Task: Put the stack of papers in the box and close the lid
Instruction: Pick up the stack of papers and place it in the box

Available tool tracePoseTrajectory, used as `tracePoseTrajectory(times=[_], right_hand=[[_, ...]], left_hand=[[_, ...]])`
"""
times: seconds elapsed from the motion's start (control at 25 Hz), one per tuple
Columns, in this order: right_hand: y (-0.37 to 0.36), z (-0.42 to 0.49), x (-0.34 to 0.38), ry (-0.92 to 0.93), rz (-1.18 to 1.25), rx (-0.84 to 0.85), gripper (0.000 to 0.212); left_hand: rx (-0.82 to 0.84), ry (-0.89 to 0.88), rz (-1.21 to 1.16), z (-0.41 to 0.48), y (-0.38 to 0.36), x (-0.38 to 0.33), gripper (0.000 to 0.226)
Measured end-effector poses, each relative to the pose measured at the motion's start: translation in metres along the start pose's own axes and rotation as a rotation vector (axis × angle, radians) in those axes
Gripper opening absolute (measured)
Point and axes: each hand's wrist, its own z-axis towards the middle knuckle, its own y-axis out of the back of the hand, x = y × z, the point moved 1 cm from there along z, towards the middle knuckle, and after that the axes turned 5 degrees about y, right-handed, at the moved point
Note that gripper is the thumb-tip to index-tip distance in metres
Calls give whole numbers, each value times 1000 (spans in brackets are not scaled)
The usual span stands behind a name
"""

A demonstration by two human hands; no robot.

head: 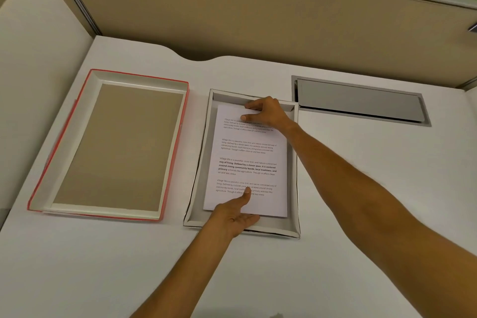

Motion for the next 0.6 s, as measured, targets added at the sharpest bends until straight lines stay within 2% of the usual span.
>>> tracePoseTrajectory(times=[0.28, 0.6], right_hand=[[0, 1, 4, 14, 0, -28, 63], [12, 0, 10, 27, 17, 54, 63]], left_hand=[[32, -16, -26, -1, 2, -2, 21], [124, 36, 5, -19, 14, 4, 32]])
